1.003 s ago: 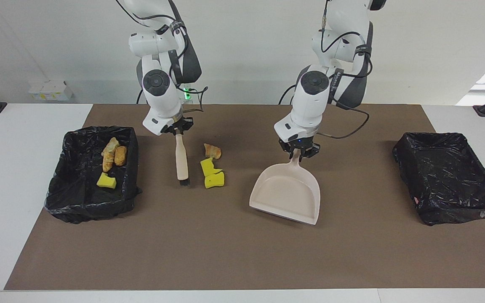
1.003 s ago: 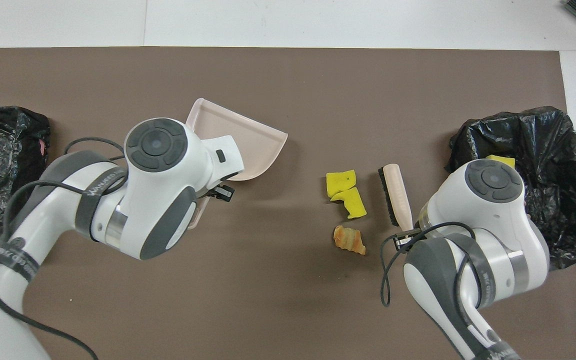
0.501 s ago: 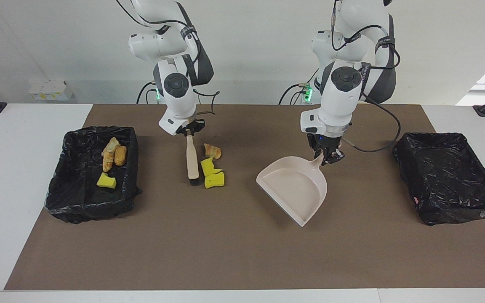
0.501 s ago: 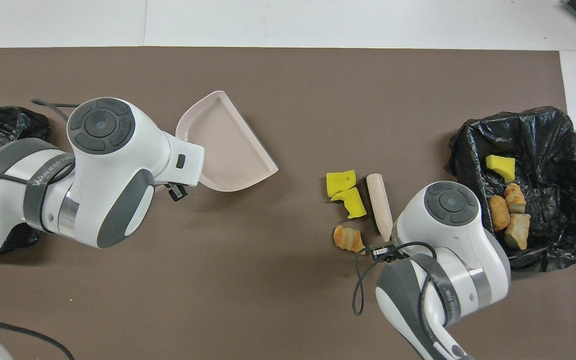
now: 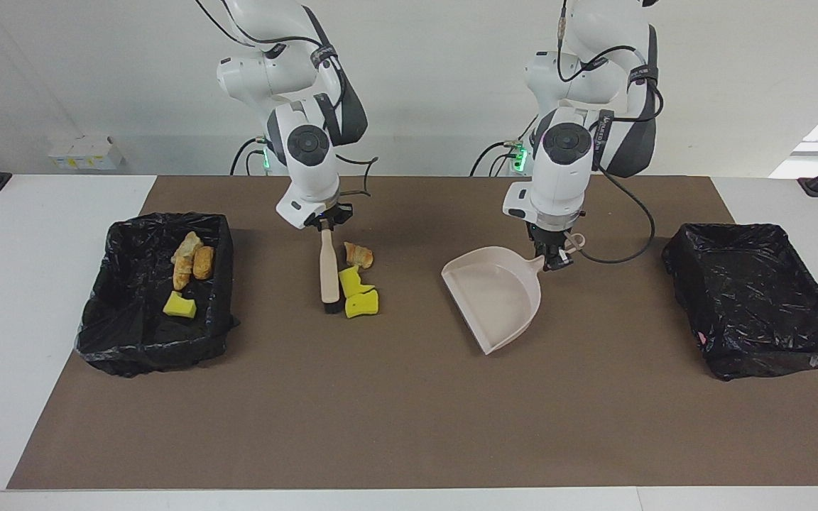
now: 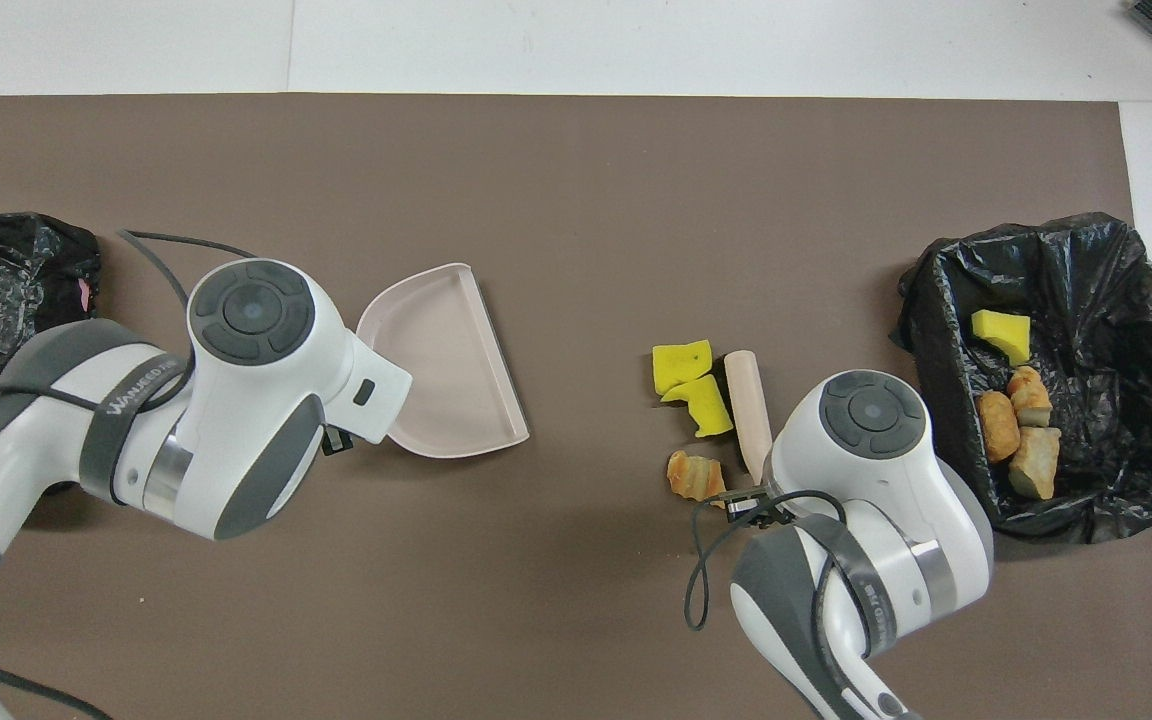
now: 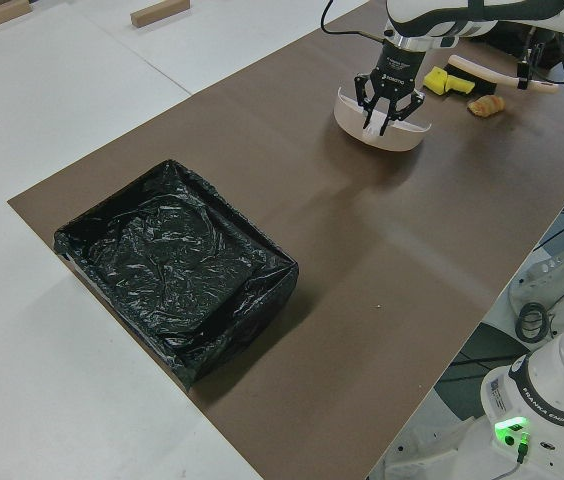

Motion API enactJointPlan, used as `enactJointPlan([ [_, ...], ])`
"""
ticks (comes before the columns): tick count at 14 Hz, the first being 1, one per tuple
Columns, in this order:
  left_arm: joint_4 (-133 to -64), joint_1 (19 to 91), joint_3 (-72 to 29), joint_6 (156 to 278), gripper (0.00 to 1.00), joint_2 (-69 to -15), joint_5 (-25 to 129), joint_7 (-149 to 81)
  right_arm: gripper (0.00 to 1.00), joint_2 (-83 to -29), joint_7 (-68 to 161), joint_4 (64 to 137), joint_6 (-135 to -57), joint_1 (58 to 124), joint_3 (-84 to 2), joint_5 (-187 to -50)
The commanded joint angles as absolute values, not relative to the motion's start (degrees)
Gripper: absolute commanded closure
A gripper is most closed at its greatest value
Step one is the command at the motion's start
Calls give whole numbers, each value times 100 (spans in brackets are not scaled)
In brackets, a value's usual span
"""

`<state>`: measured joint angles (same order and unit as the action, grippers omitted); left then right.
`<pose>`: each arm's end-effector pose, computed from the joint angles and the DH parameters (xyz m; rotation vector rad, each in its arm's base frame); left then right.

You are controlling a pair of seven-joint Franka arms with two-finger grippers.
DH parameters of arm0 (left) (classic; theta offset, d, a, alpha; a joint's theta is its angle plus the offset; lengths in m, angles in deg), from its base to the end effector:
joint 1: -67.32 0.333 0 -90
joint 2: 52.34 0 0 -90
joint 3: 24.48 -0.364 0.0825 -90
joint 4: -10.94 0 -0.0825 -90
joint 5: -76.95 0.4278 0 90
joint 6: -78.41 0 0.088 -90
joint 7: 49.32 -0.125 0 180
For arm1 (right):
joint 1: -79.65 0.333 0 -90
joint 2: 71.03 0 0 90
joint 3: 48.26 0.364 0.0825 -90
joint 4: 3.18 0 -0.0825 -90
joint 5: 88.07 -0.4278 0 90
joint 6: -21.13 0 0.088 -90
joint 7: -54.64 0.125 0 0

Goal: Sweep and dump trash in bin
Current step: 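Sweep the yellow sponge pieces into the dustpan with the right gripper's brush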

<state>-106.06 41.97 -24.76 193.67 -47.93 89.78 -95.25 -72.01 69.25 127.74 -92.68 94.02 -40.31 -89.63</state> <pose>0.5446 -0.2363 0.4049 -2.3142 1.8447 0.2093 0.4682 0.1946 0.3424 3.0382 0.1820 -0.4194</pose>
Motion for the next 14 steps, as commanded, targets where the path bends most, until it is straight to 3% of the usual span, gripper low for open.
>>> enactJointPlan([
  [1, -11254, 3981, -2500, 19785, 100, -5287, 9461, -9538, 100, -6937, 7334, 12770, -9584, 9704, -4000, -9009],
  [6, -11403, 3823, -2483, 19750, 100, -5313, 9461, -9494, 100, -6506, 7722, 12278, -9603, 10249, -3965, -9446],
  [14, -11729, 3735, -2474, 19830, 100, -5375, 9452, -9432, 100, -5338, 9049, 10794, -10007, 11243, -3965, -10238],
])
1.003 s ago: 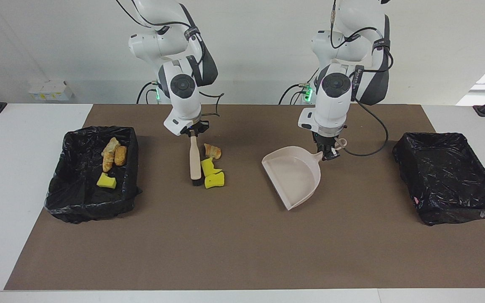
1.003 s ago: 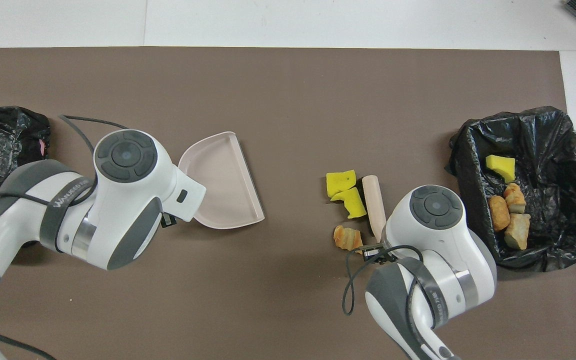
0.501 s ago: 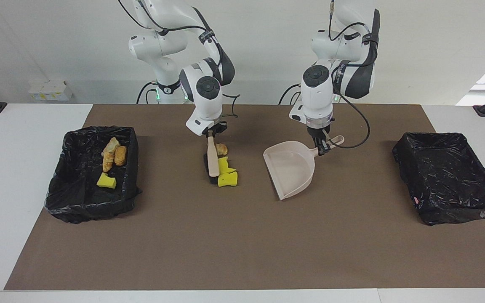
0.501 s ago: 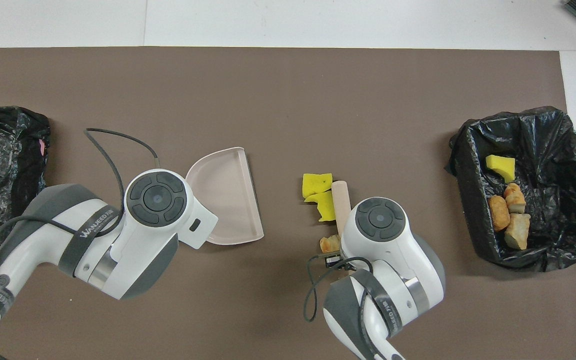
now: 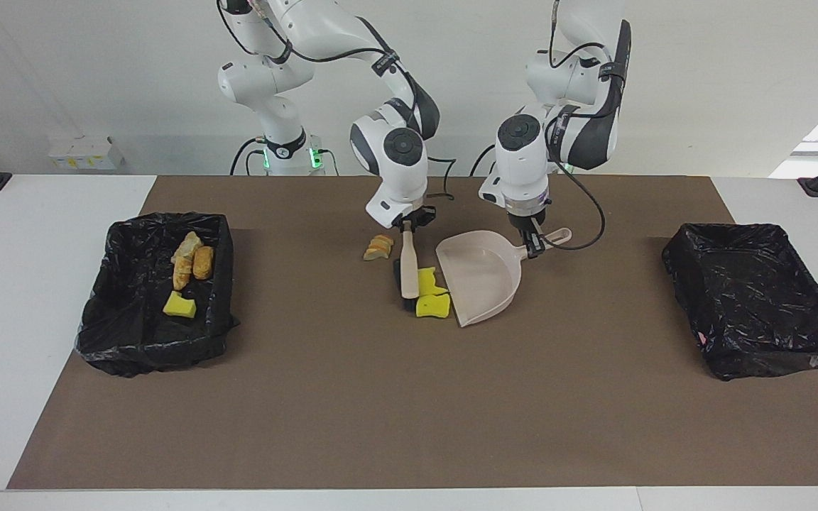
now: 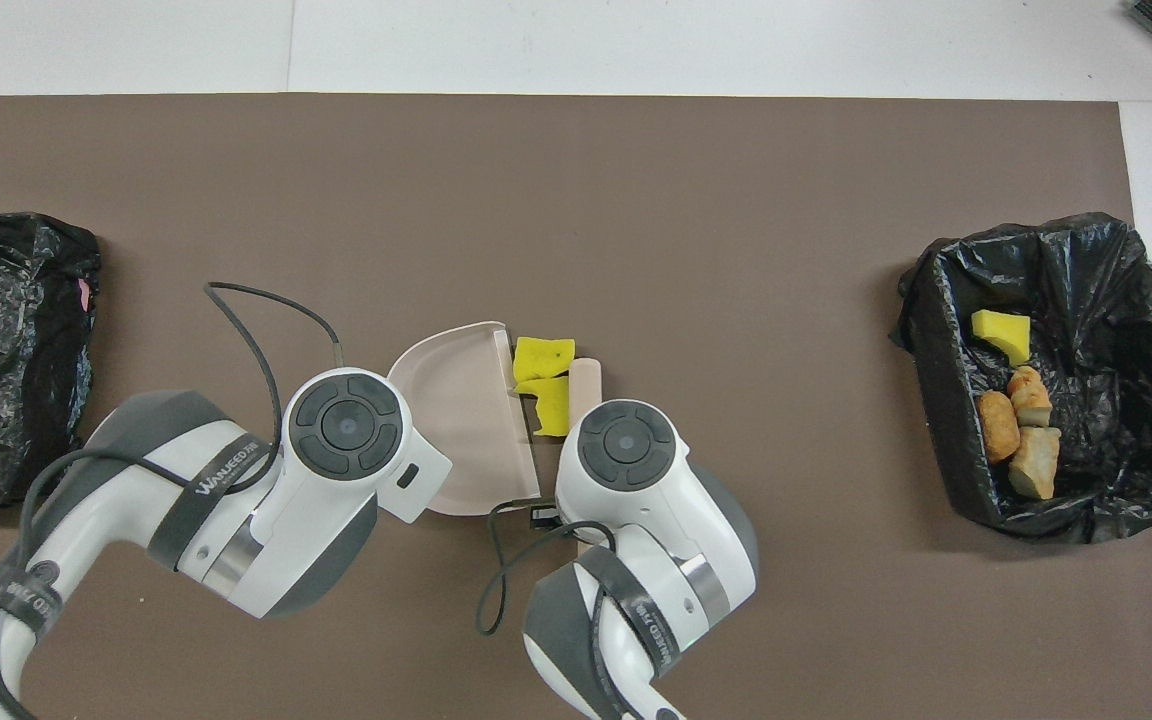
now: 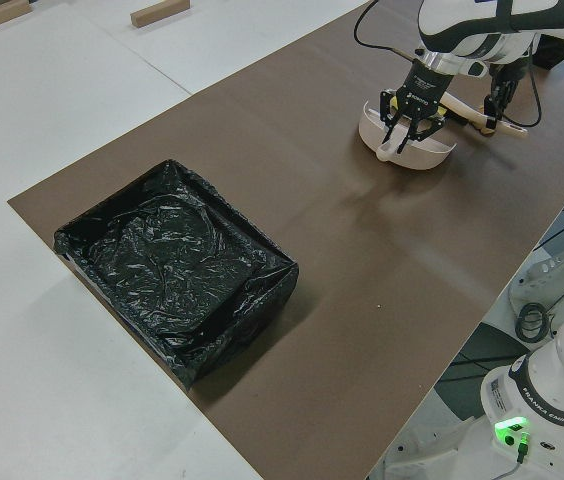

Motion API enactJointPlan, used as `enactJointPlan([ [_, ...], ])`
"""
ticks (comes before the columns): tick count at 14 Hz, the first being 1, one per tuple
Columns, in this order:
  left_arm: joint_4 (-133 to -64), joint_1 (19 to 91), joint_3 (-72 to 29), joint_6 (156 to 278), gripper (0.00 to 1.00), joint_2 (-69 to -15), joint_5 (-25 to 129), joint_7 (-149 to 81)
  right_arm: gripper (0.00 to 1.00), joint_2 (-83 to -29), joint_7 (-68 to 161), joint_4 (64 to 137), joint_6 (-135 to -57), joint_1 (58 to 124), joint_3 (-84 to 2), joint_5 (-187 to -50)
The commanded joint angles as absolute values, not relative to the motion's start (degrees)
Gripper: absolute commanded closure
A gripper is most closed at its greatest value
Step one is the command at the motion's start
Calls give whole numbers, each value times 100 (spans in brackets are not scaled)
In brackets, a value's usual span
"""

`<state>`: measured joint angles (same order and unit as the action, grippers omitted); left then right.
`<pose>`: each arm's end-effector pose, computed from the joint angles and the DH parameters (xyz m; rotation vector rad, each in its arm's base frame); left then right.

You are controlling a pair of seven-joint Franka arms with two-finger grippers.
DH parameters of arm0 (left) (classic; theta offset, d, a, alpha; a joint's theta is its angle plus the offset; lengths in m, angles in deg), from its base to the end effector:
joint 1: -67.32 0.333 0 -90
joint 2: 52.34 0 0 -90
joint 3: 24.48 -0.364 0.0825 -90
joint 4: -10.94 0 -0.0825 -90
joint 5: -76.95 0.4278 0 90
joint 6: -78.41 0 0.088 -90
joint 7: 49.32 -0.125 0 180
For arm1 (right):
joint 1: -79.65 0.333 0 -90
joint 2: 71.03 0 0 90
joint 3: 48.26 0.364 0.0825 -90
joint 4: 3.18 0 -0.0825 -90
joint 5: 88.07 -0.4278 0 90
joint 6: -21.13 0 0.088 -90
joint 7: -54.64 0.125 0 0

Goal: Sweep and dump trash in bin
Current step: 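Sweep the yellow sponge pieces into the dustpan with the right gripper's brush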

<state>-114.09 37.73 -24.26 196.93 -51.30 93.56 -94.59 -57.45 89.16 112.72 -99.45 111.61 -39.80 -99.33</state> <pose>0.4920 -0.2595 0.3771 -2.1600 1.9455 0.2377 0.4630 0.4075 0.3249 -3.0574 0.0180 0.3708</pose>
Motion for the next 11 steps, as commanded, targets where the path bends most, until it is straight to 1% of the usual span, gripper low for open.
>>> enactJointPlan([
  [1, -11729, 3744, -2474, 19830, 100, -5375, 9452, -9432, 100, -5223, 9146, 10653, -10198, 11313, -3965, -10431],
  [3, -11738, 3753, -2474, 19838, 100, -5375, 9452, -9432, 100, -5170, 9086, 10625, -10612, 11349, -3965, -10809],
  [5, -11747, 3761, -2474, 19838, 100, -5375, 9452, -9459, 100, -5178, 9076, 10485, -10570, 11349, -3956, -10828],
  [6, -11738, 3761, -2474, 19865, 100, -5375, 9452, -9485, 100, -5265, 9085, 10519, -10456, 11314, -3956, -10802],
  [8, -11738, 3770, -2474, 19970, 100, -5366, 9444, -9433, 100, -5528, 9182, 10519, -9695, 11244, -4026, -10776],
  [11, -11738, 3770, -2474, 19962, 100, -5366, 9444, -9423, 100, -6125, 9182, 10651, -8666, 10648, -4035, -10714],
])
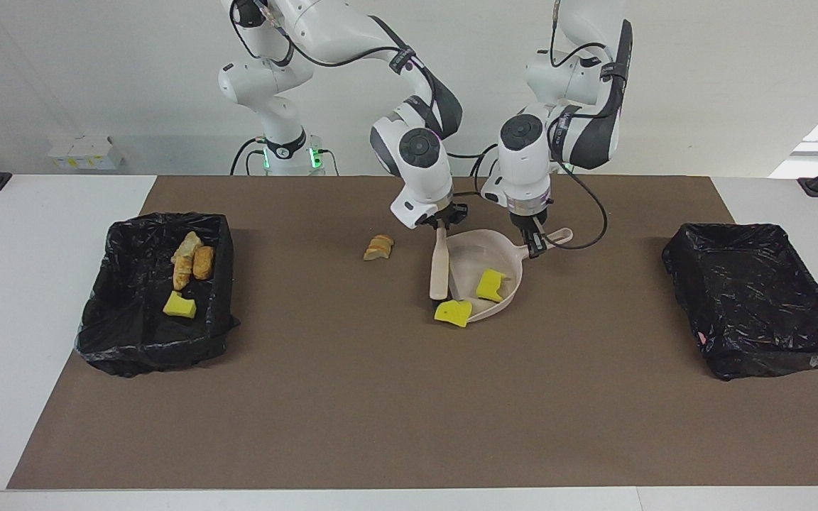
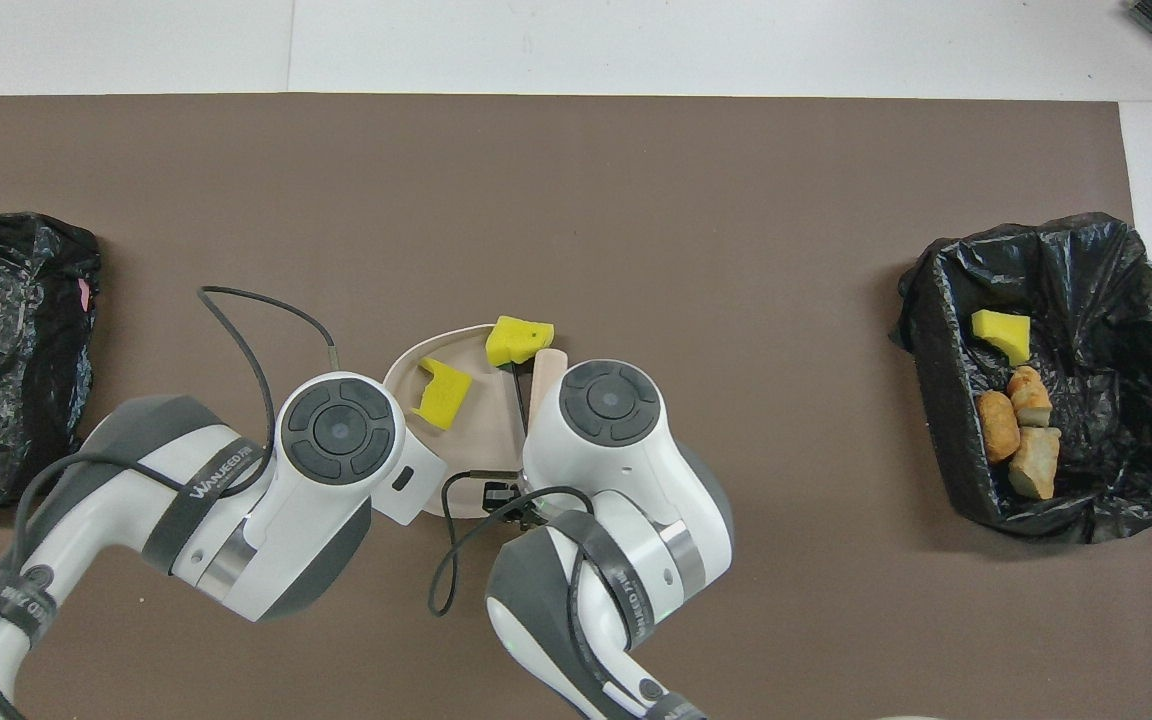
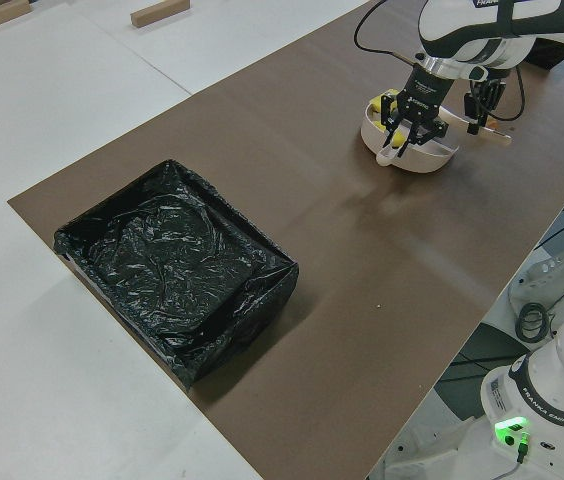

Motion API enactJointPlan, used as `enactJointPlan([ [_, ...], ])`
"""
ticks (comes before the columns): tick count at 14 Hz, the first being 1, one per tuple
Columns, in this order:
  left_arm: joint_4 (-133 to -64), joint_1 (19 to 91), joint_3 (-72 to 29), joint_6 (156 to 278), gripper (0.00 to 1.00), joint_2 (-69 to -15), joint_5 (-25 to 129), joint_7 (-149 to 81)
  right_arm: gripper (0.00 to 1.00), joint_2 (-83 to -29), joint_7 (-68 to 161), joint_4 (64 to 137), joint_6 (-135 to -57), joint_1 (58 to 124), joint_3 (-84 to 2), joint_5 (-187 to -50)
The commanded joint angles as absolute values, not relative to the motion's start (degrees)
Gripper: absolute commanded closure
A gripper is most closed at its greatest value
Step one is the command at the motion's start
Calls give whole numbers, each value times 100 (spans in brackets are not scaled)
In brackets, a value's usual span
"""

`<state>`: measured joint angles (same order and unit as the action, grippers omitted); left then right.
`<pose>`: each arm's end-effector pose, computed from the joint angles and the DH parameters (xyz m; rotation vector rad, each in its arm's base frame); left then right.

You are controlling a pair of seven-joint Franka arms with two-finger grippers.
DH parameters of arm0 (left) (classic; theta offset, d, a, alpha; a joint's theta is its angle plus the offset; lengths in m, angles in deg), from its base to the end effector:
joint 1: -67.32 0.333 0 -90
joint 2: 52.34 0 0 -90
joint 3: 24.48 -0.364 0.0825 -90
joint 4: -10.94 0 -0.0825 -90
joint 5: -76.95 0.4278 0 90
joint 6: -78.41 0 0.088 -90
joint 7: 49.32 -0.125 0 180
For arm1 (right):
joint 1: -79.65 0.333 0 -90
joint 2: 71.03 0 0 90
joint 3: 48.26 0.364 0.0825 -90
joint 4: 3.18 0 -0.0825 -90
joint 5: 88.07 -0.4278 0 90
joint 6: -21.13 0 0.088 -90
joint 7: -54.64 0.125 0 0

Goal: Sweep and dump trash in bin
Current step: 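Move the brush behind the bread piece with the right gripper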

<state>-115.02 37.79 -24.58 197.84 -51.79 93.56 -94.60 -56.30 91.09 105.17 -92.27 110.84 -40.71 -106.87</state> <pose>0.4904 -0.2551 0.3753 -2.1651 1.9430 0.2267 0.4886 0.4200 0.3675 -2.9427 0.1745 0.4910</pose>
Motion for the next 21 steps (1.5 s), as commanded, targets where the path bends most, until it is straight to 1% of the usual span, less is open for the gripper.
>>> enactJointPlan([
  [1, -11738, 3770, -2474, 19961, 100, -5366, 9444, -9450, 100, -6310, 9156, 10651, -8349, 10333, -4035, -10714],
  [2, -11738, 3770, -2474, 19961, 100, -5366, 9444, -9467, 100, -6460, 9060, 10651, -8076, 9999, -4009, -10705],
  [3, -11738, 3770, -2474, 19970, 100, -5366, 9444, -9468, 100, -6557, 8972, 10651, -7856, 9813, -4009, -10635],
  [5, -11738, 3779, -2483, 19961, 100, -5366, 9444, -9485, 100, -6637, 8621, 10730, -7416, 9610, -4017, -10320],
  [7, -11738, 3779, -2483, 19979, 100, -5366, 9444, -9520, 100, -7030, 8505, 11255, -7370, 9398, -4009, -10266],
  [9, -11738, 3779, -2483, 19970, 100, -5366, 9444, -9590, 100, -7461, 8662, 11844, -7397, 9476, -4000, -10274],
  [10, -11738, 3779, -2492, 19970, 100, -5366, 9444, -9773, 100, -7690, 8863, 12203, -7597, 9512, -3982, -10292],
  [11, -11738, 3805, -2492, 19988, 100, -5357, 9444, -10001, 100, -7935, 8996, 12572, -7790, 9642, -3974, -10292],
  [13, -11721, 3902, -2492, 19988, 100, -5331, 9444, -10118, 100, -8454, 9390, 13232, -7914, 10047, -3974, -10344],
  [14, -11712, 4102, -2483, 19997, 100, -5313, 9444, -10161, 100, -8500, 9654, 13427, -8107, 10266, -3965, -10362],
  [15, -11694, 4174, -2474, 20049, 100, -5278, 9444, -10162, 100, -8440, 10048, 13568, -8448, 10633, -3973, -10371],
  [16, -11694, 4175, -2483, 20067, 100, -5278, 9444, -10144, 100, -8230, 10443, 13621, -8825, 10907, -3973, -10371],
  [18, -11694, 4175, -2492, 19997, 100, -5287, 9444, -10398, 100, -7756, 10675, 13578, -9529, 11137, -3965, -10362],
  [20, -11712, 4175, -2483, 19997, 100, -5296, 9444, -10557, 100, -7141, 10693, 13238, -9979, 11322, -3973, -10362],
  [21, -11729, 4157, -2483, 19997, 100, -5313, 9444, -10557, 100, -6886, 10676, 12966, -10007, 11323, -3973, -10354],
])
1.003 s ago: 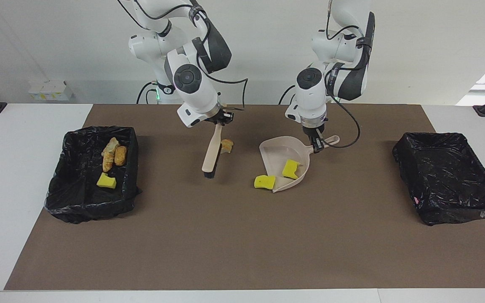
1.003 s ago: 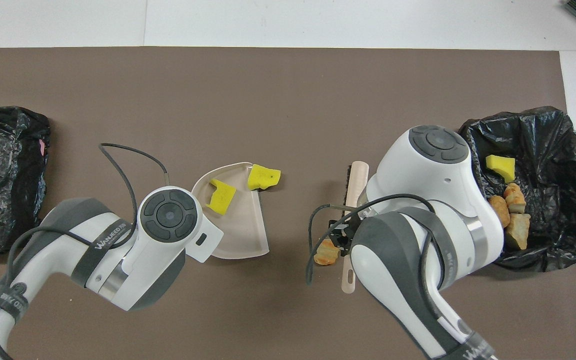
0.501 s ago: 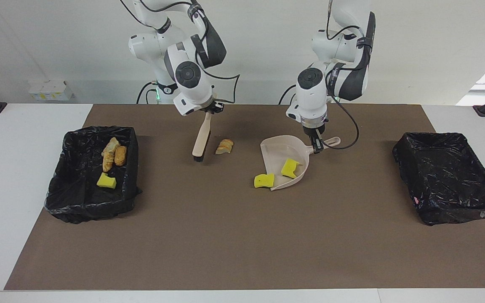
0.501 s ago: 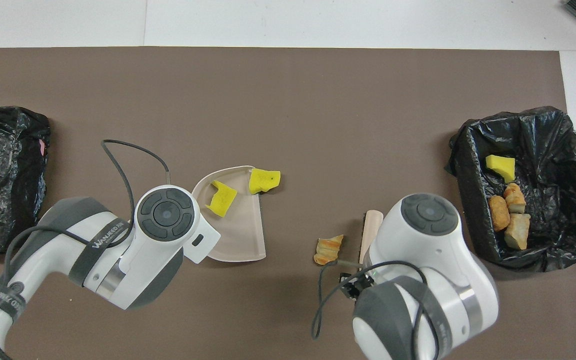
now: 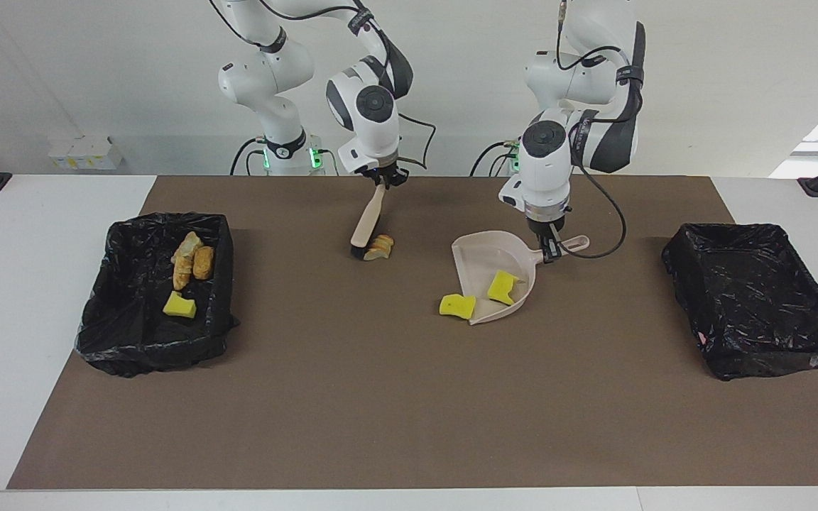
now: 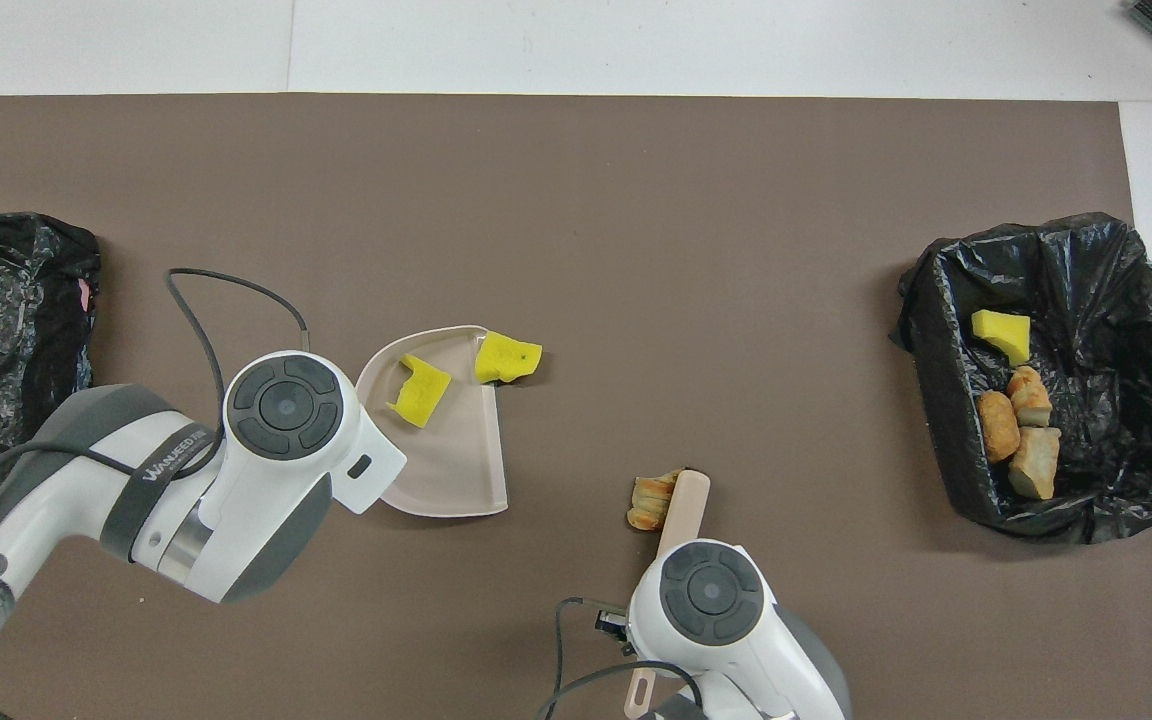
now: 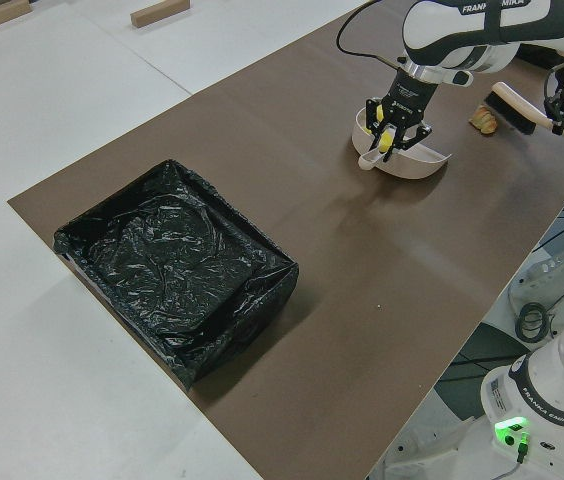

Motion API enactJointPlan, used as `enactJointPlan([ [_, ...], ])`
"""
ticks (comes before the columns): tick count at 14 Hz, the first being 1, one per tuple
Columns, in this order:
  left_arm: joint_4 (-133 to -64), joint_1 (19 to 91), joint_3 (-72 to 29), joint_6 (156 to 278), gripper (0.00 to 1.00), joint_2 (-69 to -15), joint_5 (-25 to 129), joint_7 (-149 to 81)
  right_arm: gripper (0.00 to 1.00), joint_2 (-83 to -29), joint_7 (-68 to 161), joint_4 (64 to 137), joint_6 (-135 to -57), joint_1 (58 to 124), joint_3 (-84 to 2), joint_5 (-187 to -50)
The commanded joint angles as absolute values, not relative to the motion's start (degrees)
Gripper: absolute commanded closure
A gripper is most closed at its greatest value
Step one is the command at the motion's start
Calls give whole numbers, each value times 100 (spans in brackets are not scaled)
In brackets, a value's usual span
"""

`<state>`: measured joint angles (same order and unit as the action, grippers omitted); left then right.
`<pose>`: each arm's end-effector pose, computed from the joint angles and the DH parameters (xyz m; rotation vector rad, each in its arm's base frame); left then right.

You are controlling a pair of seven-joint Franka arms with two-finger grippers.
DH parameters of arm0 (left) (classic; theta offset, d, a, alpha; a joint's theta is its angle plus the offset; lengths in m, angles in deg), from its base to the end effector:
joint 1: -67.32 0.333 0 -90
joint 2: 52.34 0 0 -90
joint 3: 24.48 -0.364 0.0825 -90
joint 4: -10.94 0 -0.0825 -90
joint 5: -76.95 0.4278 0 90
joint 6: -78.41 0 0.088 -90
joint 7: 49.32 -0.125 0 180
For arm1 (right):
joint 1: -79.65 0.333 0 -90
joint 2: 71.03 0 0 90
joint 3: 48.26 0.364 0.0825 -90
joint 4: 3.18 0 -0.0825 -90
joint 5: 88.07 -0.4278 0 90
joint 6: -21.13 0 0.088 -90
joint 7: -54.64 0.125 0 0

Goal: Sweep and dump trash in bin
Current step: 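Move the brush behind the bread piece with the right gripper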

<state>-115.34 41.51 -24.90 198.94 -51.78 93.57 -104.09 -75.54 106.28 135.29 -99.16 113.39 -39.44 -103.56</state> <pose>0.5075 -0.2209 0.3739 -2.0790 2.0587 0.2455 0.3396 0.3345 0.3235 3.0292 -0.4972 -0.4804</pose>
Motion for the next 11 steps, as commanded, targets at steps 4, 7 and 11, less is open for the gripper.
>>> enactJointPlan([
  [4, -11738, 4131, -2483, 20014, 100, -5322, 9444, -10557, 100, -6190, 10457, 12033, -10007, 11498, -3965, -10309],
  [7, -11738, 4131, -2483, 20049, 100, -5322, 9452, -10566, 100, -5838, 9789, 11602, -10112, 11664, -3956, -10476],
  [11, -11729, 4131, -2474, 20058, 100, -5304, 9452, -10566, 100, -5556, 9771, 11109, -10708, 12016, -3956, -11404],
])
